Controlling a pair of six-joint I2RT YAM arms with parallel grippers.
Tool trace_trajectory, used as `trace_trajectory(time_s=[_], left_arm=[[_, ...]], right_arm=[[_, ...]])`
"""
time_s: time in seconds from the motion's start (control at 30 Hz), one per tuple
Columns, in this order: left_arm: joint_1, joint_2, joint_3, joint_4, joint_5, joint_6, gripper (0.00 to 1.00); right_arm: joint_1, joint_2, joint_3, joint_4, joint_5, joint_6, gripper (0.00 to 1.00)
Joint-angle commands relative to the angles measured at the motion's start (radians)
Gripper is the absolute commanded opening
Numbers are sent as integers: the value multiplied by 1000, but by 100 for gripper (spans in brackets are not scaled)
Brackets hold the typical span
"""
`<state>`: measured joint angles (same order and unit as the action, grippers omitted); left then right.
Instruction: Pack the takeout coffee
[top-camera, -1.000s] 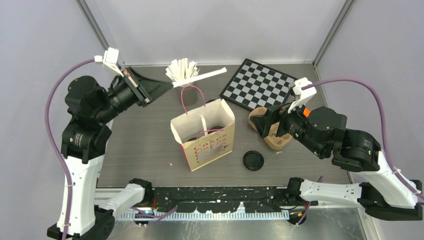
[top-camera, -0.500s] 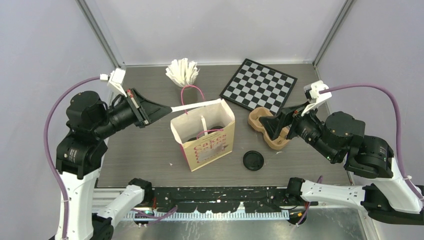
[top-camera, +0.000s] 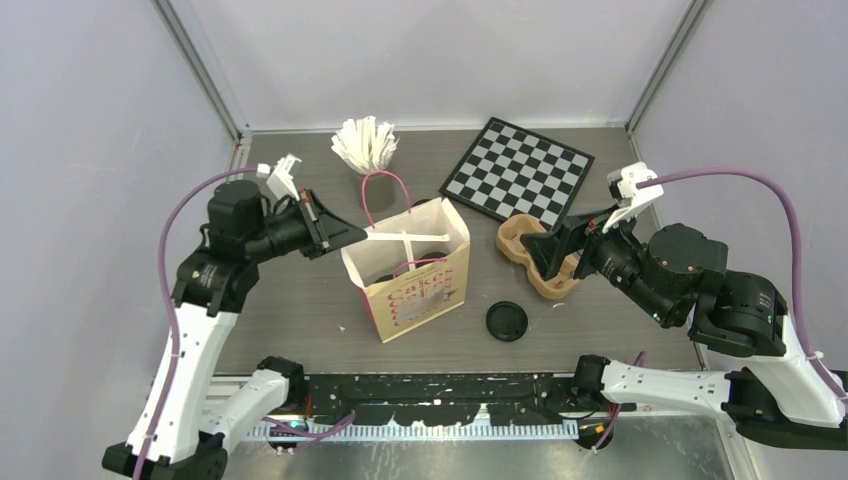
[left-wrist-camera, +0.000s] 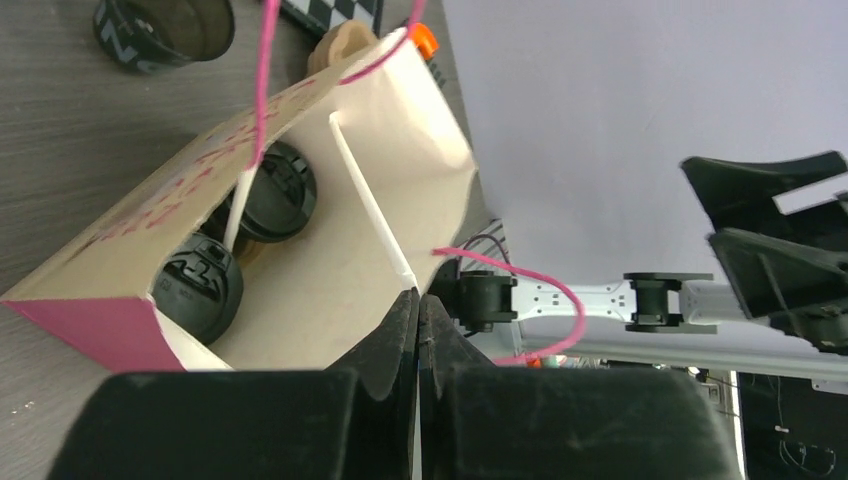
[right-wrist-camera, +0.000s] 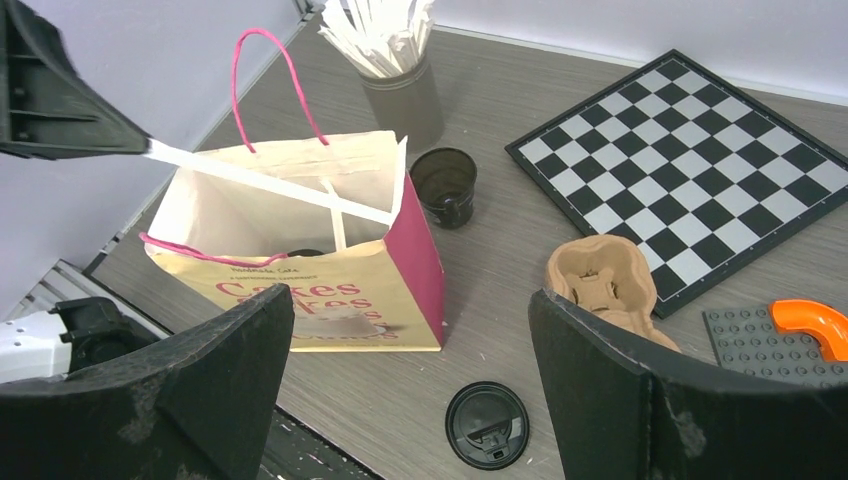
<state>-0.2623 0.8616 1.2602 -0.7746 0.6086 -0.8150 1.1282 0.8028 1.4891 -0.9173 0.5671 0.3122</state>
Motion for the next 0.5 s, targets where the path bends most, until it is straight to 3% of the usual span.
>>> trace_trajectory(time_s=[0.0,0.13,0.17,0.23,0.3,0.47], left_arm=[[-3,2,-86,220,55,-15,0],[-3,13,-148,287,72,-43,0],[-3,17,-151,277,71,-38,4],[-3,19,-131,224,53,-11,25],[-3,19,-94,162,19,26,37],[-3,68,112,14,-89,116,49]], right_arm=[[-4,-14,12,-5,29,5,91],[-3,-10,11,-6,28,12,91],[-2,-8,11,-8,27,14,91],[-3,-4,10,-13,25,15,91],[-2,1,12,-29,19,24,91],[-2,3,8,-99,13,91,91]])
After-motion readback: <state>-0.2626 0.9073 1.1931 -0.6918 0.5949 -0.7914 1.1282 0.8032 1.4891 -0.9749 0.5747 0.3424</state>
